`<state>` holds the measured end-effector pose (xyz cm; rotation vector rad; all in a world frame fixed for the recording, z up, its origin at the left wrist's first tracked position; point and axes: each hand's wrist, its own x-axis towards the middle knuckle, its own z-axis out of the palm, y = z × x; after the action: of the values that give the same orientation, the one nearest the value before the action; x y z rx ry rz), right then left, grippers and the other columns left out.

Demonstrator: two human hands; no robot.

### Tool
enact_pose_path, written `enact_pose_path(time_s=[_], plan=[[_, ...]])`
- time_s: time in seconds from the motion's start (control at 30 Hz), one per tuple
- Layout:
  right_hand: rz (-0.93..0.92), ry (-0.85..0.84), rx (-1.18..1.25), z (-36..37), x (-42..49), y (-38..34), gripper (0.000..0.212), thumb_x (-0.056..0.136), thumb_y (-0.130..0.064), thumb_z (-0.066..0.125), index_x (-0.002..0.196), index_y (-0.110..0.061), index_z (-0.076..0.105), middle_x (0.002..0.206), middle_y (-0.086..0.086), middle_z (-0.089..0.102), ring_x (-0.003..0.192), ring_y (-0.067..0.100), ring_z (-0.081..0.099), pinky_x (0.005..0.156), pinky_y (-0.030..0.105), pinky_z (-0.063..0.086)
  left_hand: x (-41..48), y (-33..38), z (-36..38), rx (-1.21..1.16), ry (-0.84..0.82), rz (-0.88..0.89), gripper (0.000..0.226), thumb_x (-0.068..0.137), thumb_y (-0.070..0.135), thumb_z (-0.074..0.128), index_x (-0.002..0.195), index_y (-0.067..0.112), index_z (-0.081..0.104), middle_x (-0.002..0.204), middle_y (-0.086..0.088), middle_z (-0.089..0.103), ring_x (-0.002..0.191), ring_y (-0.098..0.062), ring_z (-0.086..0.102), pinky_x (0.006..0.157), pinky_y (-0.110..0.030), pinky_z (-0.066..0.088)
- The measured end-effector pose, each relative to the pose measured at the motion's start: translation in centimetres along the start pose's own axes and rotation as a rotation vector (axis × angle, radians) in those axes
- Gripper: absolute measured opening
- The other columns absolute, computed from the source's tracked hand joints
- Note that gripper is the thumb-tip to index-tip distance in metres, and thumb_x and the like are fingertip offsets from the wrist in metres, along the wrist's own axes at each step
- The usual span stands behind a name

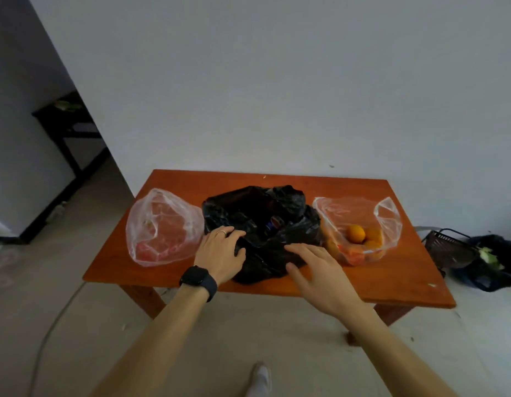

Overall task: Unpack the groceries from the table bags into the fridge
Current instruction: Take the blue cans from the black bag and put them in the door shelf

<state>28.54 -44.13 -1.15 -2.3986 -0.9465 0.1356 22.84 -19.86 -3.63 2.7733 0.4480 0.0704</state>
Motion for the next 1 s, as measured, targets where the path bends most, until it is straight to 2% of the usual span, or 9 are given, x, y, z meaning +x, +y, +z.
enact_pose_path(time_s=[0.1, 0.2, 0.37, 0.47, 0.6, 0.73, 0.83, 0.9, 1.0], plan=[[-0.017, 0.044, 0.025, 0.2, 6.4, 1.0, 0.038, 0.102, -0.035, 0.053, 0.139, -0.028, 0.054, 0.140, -0.010, 0.054, 0.136, 0.010, 0.040, 0.109, 0.029, 0.041, 6.3, -1.4, -0.3, 0.016, -0.073, 0.020, 0.046, 0.100, 0.041, 0.048, 0.145, 0.030, 0.044, 0.156, -0.001, 0.036, 0.145, -0.024, 0.030, 0.116, -0.042, 0.032], [-0.055, 0.047, -0.062, 0.8, 12.7, 2.1, 0.037, 0.103, -0.031, 0.050, 0.138, -0.024, 0.056, 0.141, -0.009, 0.054, 0.139, 0.011, 0.037, 0.109, 0.025, 0.036, 12.1, -2.1, 0.1, 0.089, -0.156, 0.070, 0.048, 0.101, 0.041, 0.046, 0.147, 0.028, 0.042, 0.158, -0.003, 0.034, 0.148, -0.025, 0.024, 0.120, -0.044, 0.023], [-0.008, -0.180, -0.143, 3.4, 19.4, 3.9, 0.044, 0.107, -0.035, 0.038, 0.148, -0.022, 0.044, 0.154, -0.004, 0.040, 0.143, 0.018, 0.033, 0.110, 0.032, 0.041, 19.8, -1.9, 1.0, 0.200, -0.242, 0.205, 0.047, 0.102, 0.035, 0.045, 0.148, 0.025, 0.041, 0.160, -0.005, 0.030, 0.150, -0.025, 0.016, 0.122, -0.046, 0.015], [0.093, -0.272, -0.279, 5.1, 20.7, 5.4, 0.052, 0.104, -0.042, 0.038, 0.153, -0.024, 0.034, 0.158, -0.001, 0.033, 0.145, 0.023, 0.029, 0.110, 0.038, 0.041, 23.3, -1.6, 2.3, 0.342, -0.281, 0.335, 0.046, 0.102, 0.028, 0.045, 0.147, 0.023, 0.042, 0.160, -0.006, 0.030, 0.150, -0.026, 0.016, 0.122, -0.047, 0.015], [0.337, -0.399, -0.351, 7.0, 21.7, 8.7, 0.067, 0.099, -0.047, 0.044, 0.156, -0.020, 0.021, 0.159, 0.007, 0.028, 0.143, 0.031, 0.030, 0.107, 0.045, 0.041, 27.7, -1.8, 4.8, 0.580, -0.297, 0.533, 0.042, 0.099, 0.029, 0.049, 0.140, 0.022, 0.049, 0.150, -0.006, 0.043, 0.137, -0.028, 0.032, 0.109, -0.043, 0.029], [0.523, -0.351, -0.298, 8.5, 22.7, 11.7, 0.066, 0.096, -0.045, 0.052, 0.151, -0.019, 0.026, 0.144, 0.007, 0.044, 0.129, 0.031, 0.046, 0.091, 0.042, 0.051, 31.9, -1.7, 7.8, 0.654, -0.357, 0.721, 0.046, 0.095, 0.036, 0.052, 0.139, 0.022, 0.048, 0.144, -0.007, 0.048, 0.131, -0.028, 0.037, 0.105, -0.042, 0.028], [0.641, -0.350, -0.276, 9.3, 23.5, 13.9, 0.077, 0.094, -0.047, 0.058, 0.153, -0.016, 0.020, 0.146, 0.009, 0.042, 0.129, 0.033, 0.047, 0.087, 0.043, 0.052, 34.8, -1.9, 10.3, 0.687, -0.396, 0.900, 0.059, 0.092, 0.036, 0.059, 0.146, 0.024, 0.038, 0.151, -0.010, 0.038, 0.135, -0.031, 0.033, 0.108, -0.045, 0.026], [0.696, -0.376, -0.301, 9.8, 24.0, 15.2, 0.083, 0.093, -0.044, 0.060, 0.157, -0.015, 0.014, 0.148, 0.013, 0.039, 0.126, 0.036, 0.049, 0.076, 0.040, 0.049, 36.4, -1.8, 11.7, 0.755, -0.388, 1.051, 0.067, 0.092, 0.027, 0.061, 0.151, 0.021, 0.029, 0.158, -0.012, 0.023, 0.140, -0.032, 0.025, 0.111, -0.046, 0.025], [0.739, -0.348, -0.347, 10.7, 24.8, 16.4, 0.079, 0.093, -0.035, 0.060, 0.156, -0.016, 0.017, 0.150, 0.012, 0.035, 0.128, 0.037, 0.043, 0.081, 0.042, 0.044, 37.7, -1.4, 13.4, 0.885, -0.342, 1.262, 0.055, 0.103, 0.013, 0.043, 0.154, 0.010, 0.022, 0.163, -0.010, 0.010, 0.145, -0.028, 0.019, 0.114, -0.045, 0.024]])
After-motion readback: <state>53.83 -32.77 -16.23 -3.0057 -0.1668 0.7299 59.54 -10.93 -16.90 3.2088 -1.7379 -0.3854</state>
